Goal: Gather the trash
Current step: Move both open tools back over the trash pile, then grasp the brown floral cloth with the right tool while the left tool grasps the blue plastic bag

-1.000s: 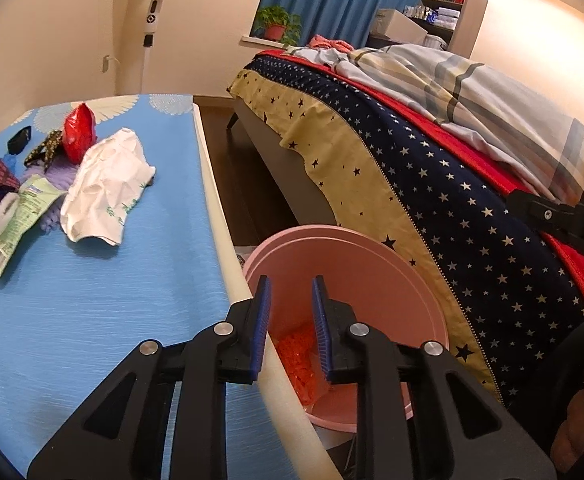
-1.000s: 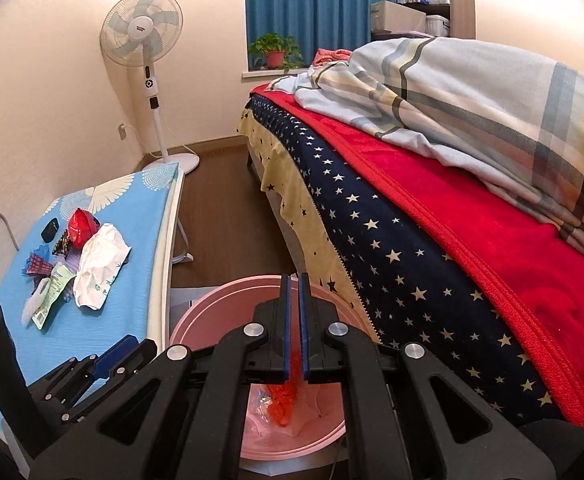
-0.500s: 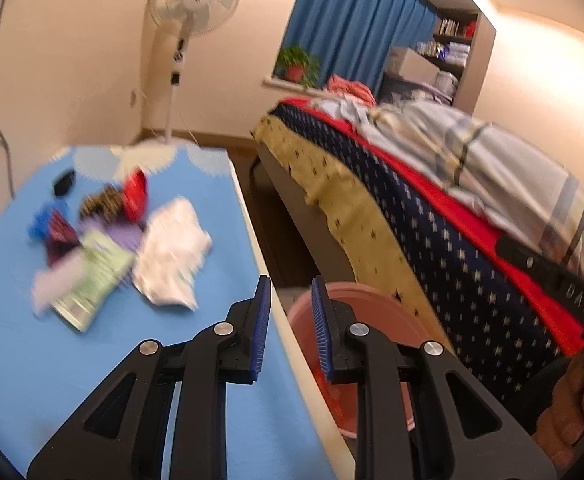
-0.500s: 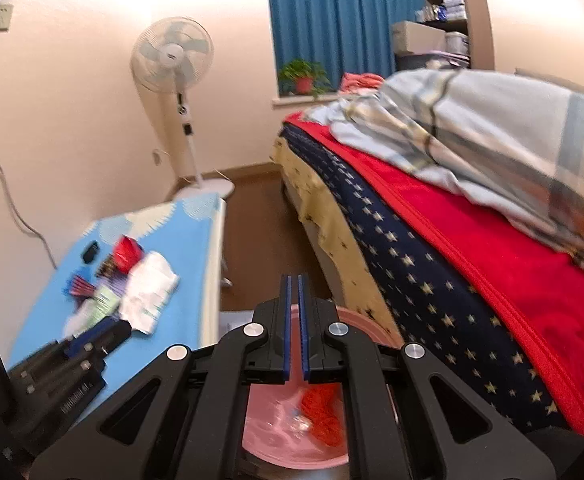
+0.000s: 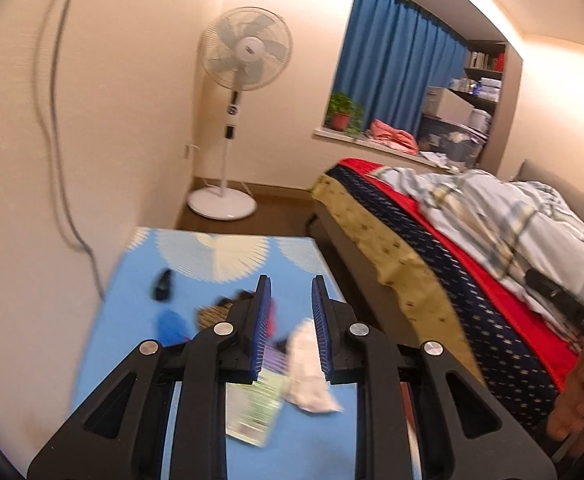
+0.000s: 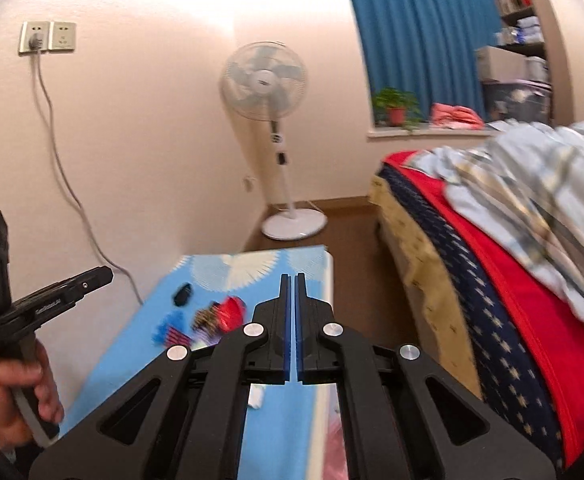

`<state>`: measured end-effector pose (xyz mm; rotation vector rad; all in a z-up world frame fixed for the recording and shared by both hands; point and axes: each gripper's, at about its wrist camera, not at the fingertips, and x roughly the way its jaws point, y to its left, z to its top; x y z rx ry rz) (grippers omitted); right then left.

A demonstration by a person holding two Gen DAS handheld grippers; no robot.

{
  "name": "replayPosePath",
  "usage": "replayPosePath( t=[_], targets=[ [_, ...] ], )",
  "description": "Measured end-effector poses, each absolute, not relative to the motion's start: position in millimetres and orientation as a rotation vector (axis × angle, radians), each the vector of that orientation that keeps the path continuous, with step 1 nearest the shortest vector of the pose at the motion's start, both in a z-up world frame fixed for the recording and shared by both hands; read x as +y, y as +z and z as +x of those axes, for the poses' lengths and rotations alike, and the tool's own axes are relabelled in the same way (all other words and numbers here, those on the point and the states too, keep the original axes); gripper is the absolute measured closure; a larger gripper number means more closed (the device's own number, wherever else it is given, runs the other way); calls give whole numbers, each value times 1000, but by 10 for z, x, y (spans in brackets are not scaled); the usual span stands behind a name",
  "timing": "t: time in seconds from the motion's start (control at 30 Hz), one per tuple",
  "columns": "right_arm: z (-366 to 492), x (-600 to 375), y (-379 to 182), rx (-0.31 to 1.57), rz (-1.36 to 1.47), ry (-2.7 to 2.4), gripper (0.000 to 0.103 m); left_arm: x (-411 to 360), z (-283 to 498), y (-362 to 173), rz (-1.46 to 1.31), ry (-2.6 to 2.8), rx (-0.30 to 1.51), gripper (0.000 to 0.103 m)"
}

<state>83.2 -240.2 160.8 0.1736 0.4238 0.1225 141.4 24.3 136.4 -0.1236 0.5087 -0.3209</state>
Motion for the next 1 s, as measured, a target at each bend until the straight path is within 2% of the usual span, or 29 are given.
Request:
replayPosePath(
  t=[0.27, 0.7, 0.8, 0.9, 0.93, 1.0],
  targets=[
    [1627, -1895, 1432, 462, 126, 265, 101, 692, 1974, 1017, -118, -278, 553, 82],
    [2638, -680, 361, 624, -31, 455, 99, 1131, 2436, 61, -222, -227, 733, 82],
    [2794, -519, 187, 650, -74, 464, 90, 1181, 2501, -67, -235, -214, 759, 82],
    [2901, -379, 19, 666, -140, 467, 67, 1186, 2558, -152, -225, -205, 771, 82],
    [2955, -331, -52, 681, -161, 462, 63, 1188, 2584, -182, -229, -203, 775, 82],
    [3023, -276, -172, 714, -190, 447, 62, 1196, 2636, -240, -239, -201, 786, 82]
  ],
)
